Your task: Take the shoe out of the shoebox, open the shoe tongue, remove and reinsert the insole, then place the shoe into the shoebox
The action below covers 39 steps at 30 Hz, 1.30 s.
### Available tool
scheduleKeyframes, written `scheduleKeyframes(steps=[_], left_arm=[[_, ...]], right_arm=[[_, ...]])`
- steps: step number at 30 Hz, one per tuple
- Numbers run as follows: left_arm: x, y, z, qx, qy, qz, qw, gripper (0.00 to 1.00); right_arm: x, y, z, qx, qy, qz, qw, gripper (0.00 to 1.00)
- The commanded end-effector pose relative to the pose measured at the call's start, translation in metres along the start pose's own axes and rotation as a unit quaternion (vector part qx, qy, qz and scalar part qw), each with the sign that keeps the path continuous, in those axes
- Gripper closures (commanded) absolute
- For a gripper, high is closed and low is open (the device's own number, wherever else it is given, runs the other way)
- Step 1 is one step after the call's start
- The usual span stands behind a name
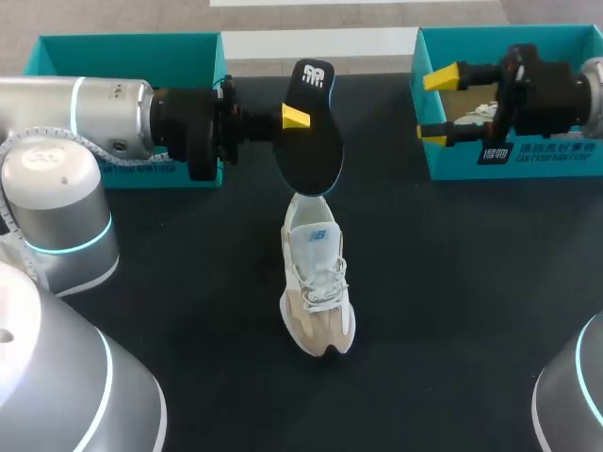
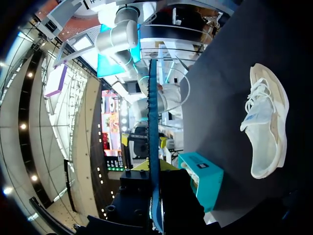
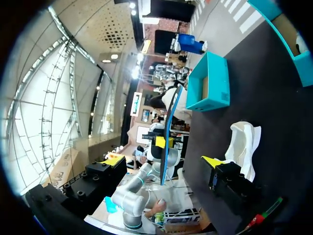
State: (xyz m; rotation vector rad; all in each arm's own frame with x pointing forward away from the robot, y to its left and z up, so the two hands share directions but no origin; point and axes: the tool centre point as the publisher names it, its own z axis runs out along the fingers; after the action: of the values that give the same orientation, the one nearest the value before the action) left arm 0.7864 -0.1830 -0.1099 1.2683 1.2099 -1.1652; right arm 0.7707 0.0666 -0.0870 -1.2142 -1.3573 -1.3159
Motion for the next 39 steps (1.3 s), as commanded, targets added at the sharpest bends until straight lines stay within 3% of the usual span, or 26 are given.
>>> scheduleKeyframes(steps=[1,11,14,19,22,29,33,39], left_arm=[[0.000,0.000,0.000,0.000,0.000,0.000,1.000,1.00],[0.000,0.000,0.000,0.000,0.000,0.000,1.000,1.00],[-0.008,-0.003,0.003,0.015,-0.026,-0.139,0.990,1.00],[-0.015,-0.008,0.006,0.034,-0.025,-0.332,0.943,1.00],[-0.013,-0.012,0.004,0.043,0.013,-0.412,0.910,1.00],[-0.002,-0.019,0.005,0.063,0.062,-0.517,0.851,1.00],[-0.004,-0.017,0.004,0.039,0.069,-0.506,0.859,1.00],[-0.005,-0.015,0.003,0.036,0.063,-0.497,0.865,1.00]], right_arm=[[-0.003,0.000,-0.013,0.004,0.001,0.001,1.000,0.00],[-0.003,0.000,-0.013,0.004,0.001,0.001,1.000,0.00],[-0.003,0.000,-0.013,0.004,0.001,0.001,1.000,0.00],[-0.003,0.000,-0.013,0.004,0.001,0.001,1.000,0.00],[-0.003,0.000,-0.013,0.004,0.001,0.001,1.000,0.00],[-0.003,0.000,-0.013,0.004,0.001,0.001,1.000,0.00],[-0.003,0.000,-0.013,0.004,0.001,0.001,1.000,0.00],[-0.003,0.000,-0.013,0.004,0.001,0.001,1.000,0.00]])
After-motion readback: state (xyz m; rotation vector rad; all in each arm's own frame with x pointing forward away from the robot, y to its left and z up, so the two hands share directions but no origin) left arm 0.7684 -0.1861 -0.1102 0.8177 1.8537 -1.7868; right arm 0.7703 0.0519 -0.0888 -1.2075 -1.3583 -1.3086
